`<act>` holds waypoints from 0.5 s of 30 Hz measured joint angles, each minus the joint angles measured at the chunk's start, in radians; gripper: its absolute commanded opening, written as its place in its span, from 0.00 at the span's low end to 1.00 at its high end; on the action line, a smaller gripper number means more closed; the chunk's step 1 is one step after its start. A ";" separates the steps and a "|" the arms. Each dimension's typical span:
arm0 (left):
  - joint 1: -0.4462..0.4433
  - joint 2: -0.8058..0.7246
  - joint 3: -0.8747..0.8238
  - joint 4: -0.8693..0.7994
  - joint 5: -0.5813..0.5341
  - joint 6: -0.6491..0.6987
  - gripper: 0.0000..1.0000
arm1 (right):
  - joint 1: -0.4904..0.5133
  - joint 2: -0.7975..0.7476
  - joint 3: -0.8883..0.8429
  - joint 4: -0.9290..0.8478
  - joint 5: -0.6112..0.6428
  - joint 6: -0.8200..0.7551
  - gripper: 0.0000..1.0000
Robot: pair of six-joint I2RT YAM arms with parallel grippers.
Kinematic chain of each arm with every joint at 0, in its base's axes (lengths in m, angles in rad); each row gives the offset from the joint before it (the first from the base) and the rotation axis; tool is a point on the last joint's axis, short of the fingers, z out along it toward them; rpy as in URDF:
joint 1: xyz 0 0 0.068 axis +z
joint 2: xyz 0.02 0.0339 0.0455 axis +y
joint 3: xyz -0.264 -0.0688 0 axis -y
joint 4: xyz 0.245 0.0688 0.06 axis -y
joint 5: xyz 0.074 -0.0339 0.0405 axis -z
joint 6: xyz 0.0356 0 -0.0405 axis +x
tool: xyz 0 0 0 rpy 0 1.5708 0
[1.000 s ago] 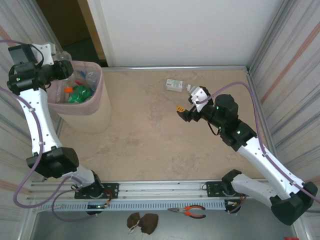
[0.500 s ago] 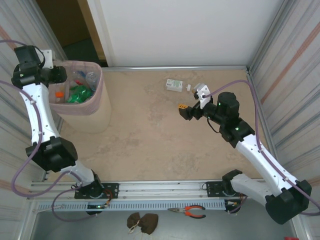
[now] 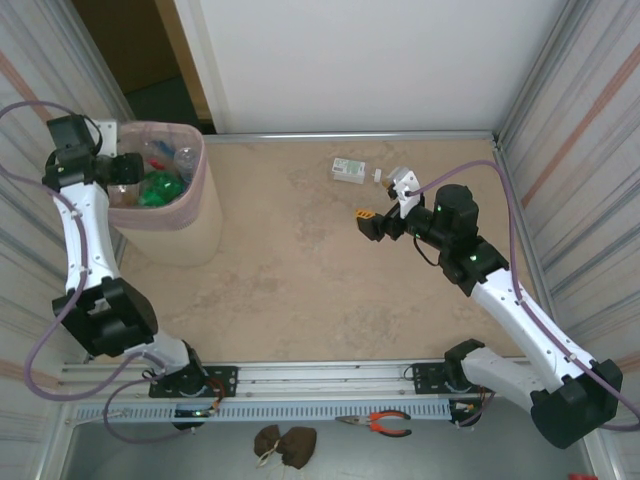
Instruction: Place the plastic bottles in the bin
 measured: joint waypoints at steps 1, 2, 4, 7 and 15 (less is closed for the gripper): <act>0.000 -0.014 -0.003 0.008 0.003 0.001 0.72 | -0.002 0.000 0.000 0.000 0.000 0.000 0.89; 0.000 -0.032 -0.003 0.015 0.007 0.002 0.74 | -0.004 0.000 0.000 0.000 0.000 0.001 0.89; 0.000 -0.063 -0.003 0.030 0.024 0.000 0.76 | -0.006 0.000 0.000 0.003 -0.001 0.003 0.89; 0.000 -0.094 0.014 0.035 0.054 -0.009 0.76 | -0.006 0.000 0.000 0.012 -0.004 0.014 0.89; -0.024 -0.021 0.167 0.027 0.111 -0.036 0.56 | -0.009 0.000 0.000 0.022 -0.008 0.018 0.88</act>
